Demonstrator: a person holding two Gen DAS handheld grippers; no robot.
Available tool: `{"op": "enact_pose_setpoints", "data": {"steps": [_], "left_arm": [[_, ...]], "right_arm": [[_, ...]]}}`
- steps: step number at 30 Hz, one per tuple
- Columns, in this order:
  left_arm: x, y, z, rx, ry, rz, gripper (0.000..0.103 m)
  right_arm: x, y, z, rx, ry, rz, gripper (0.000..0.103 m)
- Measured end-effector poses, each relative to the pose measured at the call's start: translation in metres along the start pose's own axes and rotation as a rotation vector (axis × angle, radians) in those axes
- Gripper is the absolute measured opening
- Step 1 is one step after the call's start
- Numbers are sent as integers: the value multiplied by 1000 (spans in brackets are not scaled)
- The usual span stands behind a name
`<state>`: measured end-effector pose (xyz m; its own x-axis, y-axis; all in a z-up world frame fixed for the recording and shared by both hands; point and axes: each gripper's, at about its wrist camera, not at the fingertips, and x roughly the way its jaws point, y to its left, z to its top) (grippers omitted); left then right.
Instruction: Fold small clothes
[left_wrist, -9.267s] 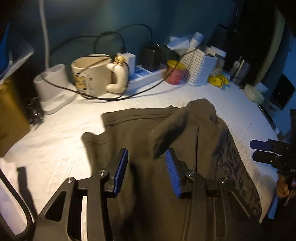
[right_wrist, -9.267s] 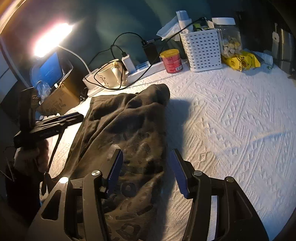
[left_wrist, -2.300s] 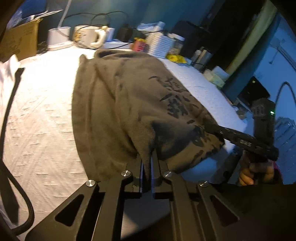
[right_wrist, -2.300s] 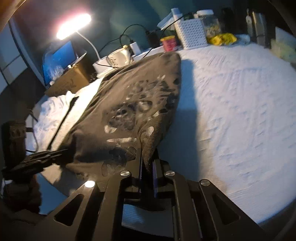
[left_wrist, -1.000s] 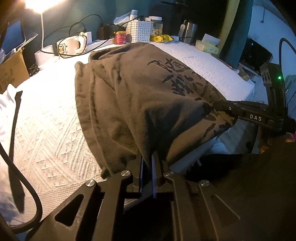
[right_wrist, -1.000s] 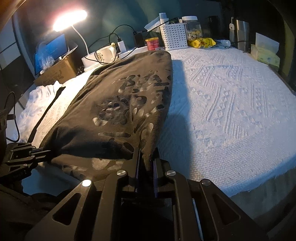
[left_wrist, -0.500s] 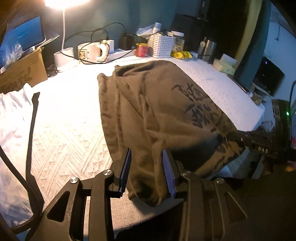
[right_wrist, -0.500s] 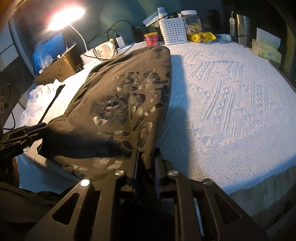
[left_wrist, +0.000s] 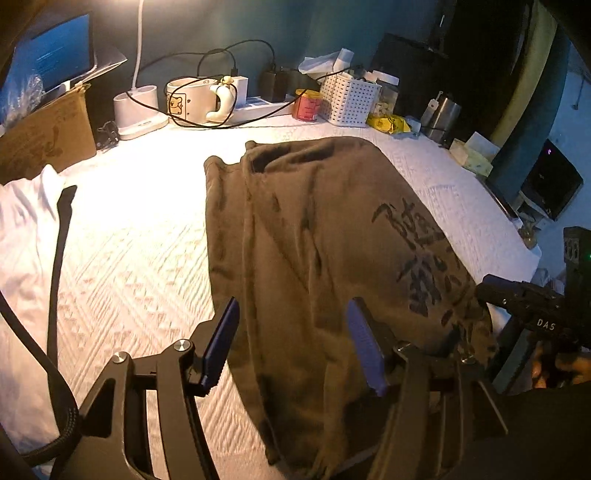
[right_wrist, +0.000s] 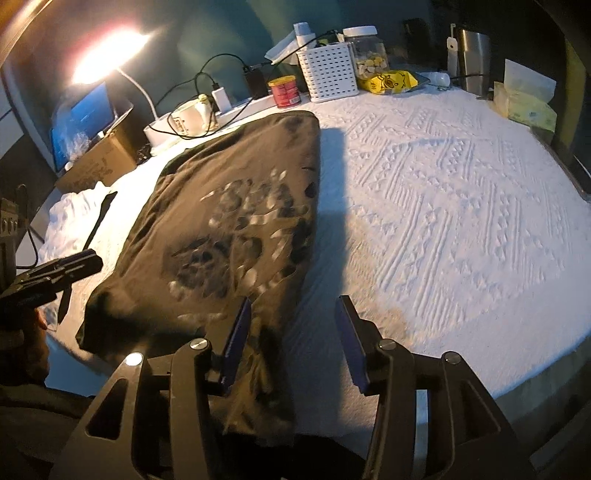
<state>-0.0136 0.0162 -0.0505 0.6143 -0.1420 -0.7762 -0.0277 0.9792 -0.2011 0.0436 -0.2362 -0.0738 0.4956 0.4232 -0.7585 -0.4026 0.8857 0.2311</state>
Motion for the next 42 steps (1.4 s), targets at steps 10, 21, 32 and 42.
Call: {"op": "enact_pose_setpoints", "data": {"steps": [10, 21, 32, 42], "left_arm": [[17, 12, 28, -24, 2, 12, 61], [39, 57, 65, -139, -27, 16, 61], [70, 79, 95, -209, -53, -2, 74], [101, 92, 99, -225, 1, -2, 74]], "right_arm": [[13, -23, 32, 27, 1, -28, 51], [35, -58, 74, 27, 12, -91, 51], [54, -81, 112, 55, -37, -96, 53], [90, -75, 146, 50, -42, -40, 59]]}}
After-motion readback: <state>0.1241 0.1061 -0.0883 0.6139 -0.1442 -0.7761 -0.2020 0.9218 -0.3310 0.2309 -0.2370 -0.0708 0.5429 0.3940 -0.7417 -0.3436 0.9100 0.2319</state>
